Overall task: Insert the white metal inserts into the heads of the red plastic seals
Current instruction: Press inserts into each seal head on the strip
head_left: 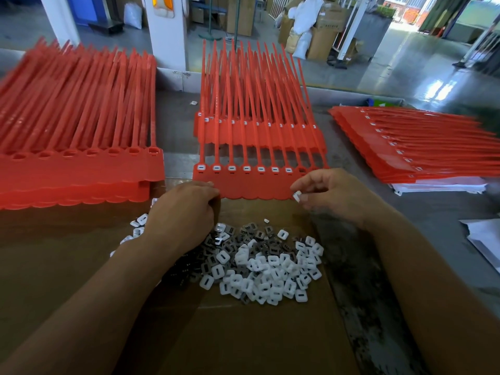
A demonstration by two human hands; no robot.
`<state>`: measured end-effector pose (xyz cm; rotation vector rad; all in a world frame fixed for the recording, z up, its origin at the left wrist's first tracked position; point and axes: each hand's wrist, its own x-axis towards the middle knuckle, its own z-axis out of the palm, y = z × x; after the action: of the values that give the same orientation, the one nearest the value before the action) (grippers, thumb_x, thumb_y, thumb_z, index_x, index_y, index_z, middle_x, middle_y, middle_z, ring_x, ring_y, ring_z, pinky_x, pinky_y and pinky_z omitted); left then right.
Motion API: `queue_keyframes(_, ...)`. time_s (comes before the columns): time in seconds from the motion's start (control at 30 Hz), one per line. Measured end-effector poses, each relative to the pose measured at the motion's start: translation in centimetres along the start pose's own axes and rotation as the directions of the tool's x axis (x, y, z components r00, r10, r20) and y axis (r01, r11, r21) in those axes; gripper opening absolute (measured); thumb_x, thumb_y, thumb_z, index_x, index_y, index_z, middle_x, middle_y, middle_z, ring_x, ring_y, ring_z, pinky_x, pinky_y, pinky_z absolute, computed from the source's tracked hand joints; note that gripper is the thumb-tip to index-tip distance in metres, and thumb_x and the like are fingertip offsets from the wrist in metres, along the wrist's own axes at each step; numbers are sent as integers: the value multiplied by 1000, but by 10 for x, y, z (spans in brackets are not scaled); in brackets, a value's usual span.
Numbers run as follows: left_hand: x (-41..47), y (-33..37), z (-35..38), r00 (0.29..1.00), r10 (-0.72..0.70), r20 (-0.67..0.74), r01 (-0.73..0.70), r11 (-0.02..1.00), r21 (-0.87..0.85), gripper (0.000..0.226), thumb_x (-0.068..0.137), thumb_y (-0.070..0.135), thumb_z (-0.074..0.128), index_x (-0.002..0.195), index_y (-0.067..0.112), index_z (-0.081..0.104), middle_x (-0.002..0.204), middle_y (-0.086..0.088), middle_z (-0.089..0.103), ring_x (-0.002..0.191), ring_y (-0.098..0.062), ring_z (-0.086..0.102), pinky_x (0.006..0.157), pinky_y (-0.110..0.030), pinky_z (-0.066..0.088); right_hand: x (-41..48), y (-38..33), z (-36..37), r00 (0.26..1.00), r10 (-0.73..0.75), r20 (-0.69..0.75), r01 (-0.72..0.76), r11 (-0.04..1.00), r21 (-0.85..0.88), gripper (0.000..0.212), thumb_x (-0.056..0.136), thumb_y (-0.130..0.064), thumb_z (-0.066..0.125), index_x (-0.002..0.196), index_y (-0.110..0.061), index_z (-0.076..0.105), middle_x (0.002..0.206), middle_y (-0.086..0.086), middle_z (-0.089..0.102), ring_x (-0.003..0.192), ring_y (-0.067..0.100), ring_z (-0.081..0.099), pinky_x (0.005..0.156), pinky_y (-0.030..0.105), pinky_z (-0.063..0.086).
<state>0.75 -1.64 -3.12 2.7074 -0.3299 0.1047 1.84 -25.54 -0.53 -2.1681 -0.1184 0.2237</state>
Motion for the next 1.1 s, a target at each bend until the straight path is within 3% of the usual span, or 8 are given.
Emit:
queue_keyframes(0.23,0,0,1,1000,-5,3,5,1000,0,42,88,5,42,125,17,57,139,2,46,126,-19,44,104,-35,36,13,2,-5,985,29,-168,-43,996,-77,19,88,-4,57,79,-21,60,76,-4,65,58,0,60,53,8,44)
queue_keyframes(0.33,0,0,0,1000,-5,-1,5,1000,0,41,88,5,42,125,16,57,139,3,46,126,-18,44,104,-34,35,12,-1,-4,995,16,-94,-26,994,-107,21,87,-3,58,78,-22,64,74,-5,64,55,-6,57,53,6,44)
queue_keyframes(0.53,0,0,1,1000,-1,-3,1,1000,3,41,88,4,42,125,15,56,140,2,46,127,-18,43,105,-33,35,5,-4,5,990,61,124,-42,987,-157,32,86,1,49,75,-22,68,56,-10,56,56,3,49,57,15,43)
queue_keyframes(0.63,0,0,0,1000,-1,0,1,1000,3,42,88,4,41,126,16,55,140,2,45,128,-17,42,105,-33,34,4,-7,6,977,78,197,-29,971,-236,38,91,-1,44,81,-29,68,69,1,55,68,11,50,63,17,43)
queue_keyframes(0.73,0,0,0,1000,-2,0,2,1000,2,42,89,5,41,126,16,55,140,3,45,128,-17,42,105,-32,34,4,-6,5,974,82,210,-20,959,-284,36,94,-4,44,85,-33,65,78,2,58,72,7,53,62,13,44)
queue_keyframes(0.87,0,1,0,1000,0,-2,0,1000,1,42,88,5,41,126,16,56,140,3,46,128,-17,42,105,-33,35,7,-1,1,999,30,10,-28,990,-141,28,90,-1,53,78,-25,63,75,-4,61,61,-1,56,56,9,47)
queue_keyframes(1.0,0,0,0,1000,7,-6,-7,1000,1,41,88,4,42,125,15,57,139,2,47,126,-17,43,103,-33,36,25,6,-9,961,56,-272,-76,995,-65,19,89,-1,55,77,-17,57,75,2,63,62,7,58,50,12,48)
queue_keyframes(1.1,0,0,1,1000,7,-9,-7,1000,-3,41,88,4,42,123,15,58,138,2,47,126,-17,44,103,-33,36,40,13,-13,921,63,-384,-127,981,-145,11,88,-7,56,82,-14,61,81,3,62,73,12,57,62,23,47)
